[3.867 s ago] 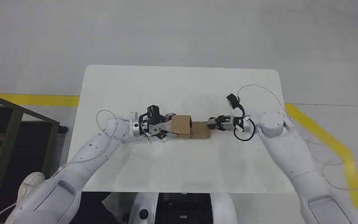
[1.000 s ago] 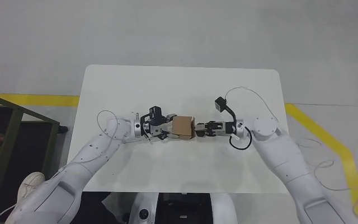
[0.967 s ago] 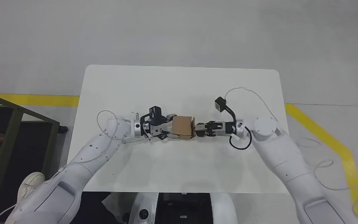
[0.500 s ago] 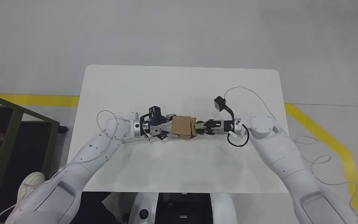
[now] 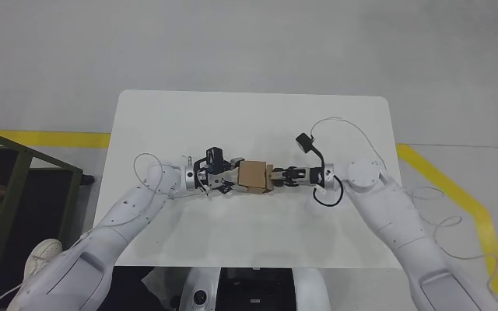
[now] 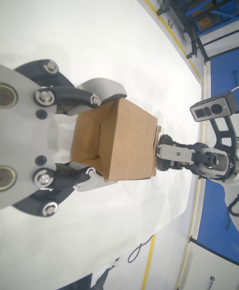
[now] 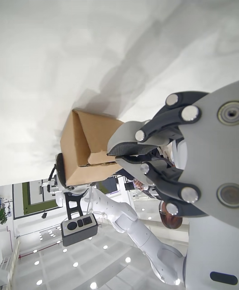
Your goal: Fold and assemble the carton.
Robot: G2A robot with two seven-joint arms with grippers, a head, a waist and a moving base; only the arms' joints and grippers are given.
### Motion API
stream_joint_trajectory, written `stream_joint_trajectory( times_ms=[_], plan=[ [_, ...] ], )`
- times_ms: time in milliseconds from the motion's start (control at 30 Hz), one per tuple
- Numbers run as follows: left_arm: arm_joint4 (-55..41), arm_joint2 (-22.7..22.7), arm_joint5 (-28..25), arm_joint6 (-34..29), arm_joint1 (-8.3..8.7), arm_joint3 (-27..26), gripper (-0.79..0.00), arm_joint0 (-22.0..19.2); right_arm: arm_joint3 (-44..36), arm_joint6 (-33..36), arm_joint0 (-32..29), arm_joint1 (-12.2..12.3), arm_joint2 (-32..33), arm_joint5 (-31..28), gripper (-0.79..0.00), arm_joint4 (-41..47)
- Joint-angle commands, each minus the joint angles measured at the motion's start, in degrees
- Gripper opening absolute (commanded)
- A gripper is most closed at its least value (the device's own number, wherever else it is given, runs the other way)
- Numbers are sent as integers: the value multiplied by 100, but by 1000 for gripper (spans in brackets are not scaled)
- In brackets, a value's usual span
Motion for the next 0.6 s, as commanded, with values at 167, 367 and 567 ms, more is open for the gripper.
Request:
stream_joint_trajectory(
  times_ms=[167,367,567],
  plan=[
    [1,-12,10,18,5,-10,-416,11,-384,-220,-177,122,276,142,-702,-362],
    [-4,-17,6,2,7,-12,-416,17,-677,-328,-532,314,789,486,-653,-567],
    [-2,-22,5,2,9,-14,-416,21,-982,-406,-860,474,1159,1077,-622,-980]
  ],
)
